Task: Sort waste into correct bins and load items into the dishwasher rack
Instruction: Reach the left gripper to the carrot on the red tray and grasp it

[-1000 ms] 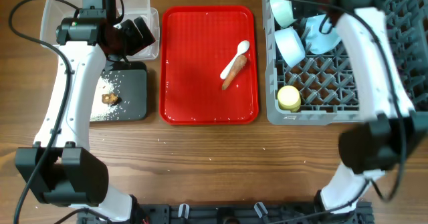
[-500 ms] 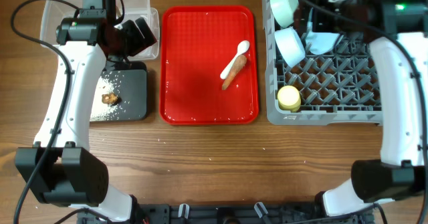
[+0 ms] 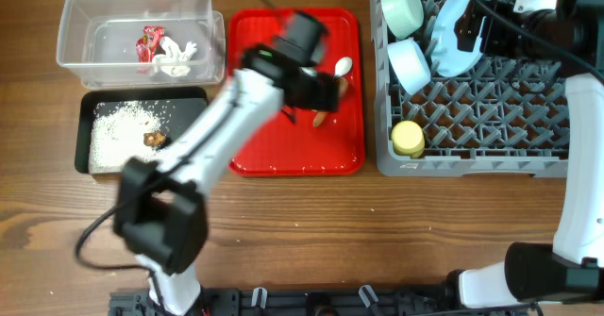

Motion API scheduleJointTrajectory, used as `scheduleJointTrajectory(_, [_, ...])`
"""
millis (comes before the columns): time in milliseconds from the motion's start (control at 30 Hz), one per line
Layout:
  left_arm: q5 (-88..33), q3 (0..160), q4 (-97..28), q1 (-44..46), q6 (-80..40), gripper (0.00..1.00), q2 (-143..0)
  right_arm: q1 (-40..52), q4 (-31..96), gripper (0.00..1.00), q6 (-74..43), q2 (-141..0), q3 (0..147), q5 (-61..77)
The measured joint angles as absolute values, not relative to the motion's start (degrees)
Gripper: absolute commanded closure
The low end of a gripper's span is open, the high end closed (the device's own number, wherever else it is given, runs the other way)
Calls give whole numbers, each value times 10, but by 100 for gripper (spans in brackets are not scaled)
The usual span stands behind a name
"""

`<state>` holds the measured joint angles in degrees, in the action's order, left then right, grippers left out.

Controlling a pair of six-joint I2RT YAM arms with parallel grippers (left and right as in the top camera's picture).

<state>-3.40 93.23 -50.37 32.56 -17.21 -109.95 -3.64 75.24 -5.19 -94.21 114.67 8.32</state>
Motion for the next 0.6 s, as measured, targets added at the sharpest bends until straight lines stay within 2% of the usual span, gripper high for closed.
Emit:
scheduleJointTrajectory(167, [6,932,-449,387,-151,7,-1178,-36,761,0,-52,-942,1147,79])
scheduleJointTrajectory(600, [28,932,-325,391,-107,10,-1261,-36,773,0,-52,-942,1147,77])
